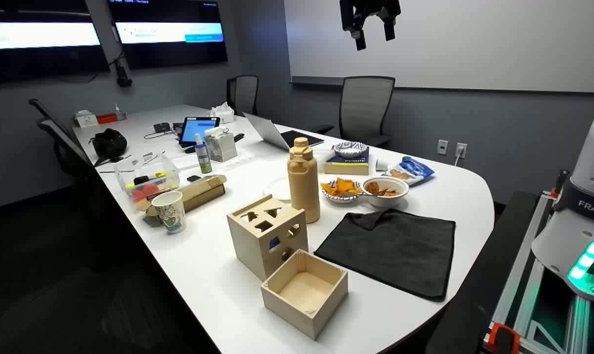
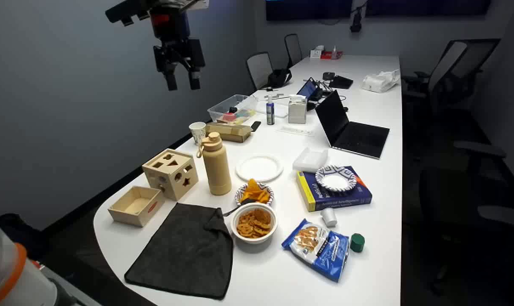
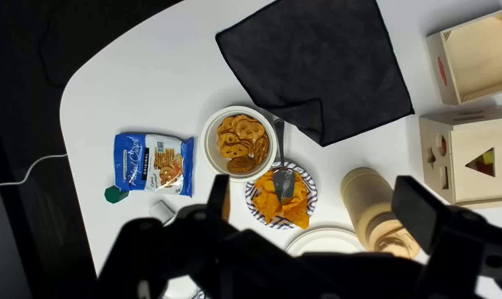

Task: Fold the grey towel into a triangle.

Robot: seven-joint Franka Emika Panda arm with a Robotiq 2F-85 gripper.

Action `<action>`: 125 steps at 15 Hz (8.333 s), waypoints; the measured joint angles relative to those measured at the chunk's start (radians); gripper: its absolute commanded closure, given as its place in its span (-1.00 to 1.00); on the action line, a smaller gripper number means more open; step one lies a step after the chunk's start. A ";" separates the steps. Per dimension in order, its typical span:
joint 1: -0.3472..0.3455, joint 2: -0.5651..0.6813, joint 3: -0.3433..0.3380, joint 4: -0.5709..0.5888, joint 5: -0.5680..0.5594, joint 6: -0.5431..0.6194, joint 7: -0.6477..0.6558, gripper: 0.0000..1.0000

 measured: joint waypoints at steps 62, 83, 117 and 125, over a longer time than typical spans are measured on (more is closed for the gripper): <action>-0.529 0.916 -0.018 -0.446 0.462 1.161 -0.491 0.77; -0.019 0.595 -0.231 -0.578 0.172 1.059 -0.073 0.95; -0.025 0.851 0.146 -0.254 0.358 0.961 -0.391 -1.00; -0.088 0.724 0.205 -0.317 0.448 0.961 -0.480 -1.00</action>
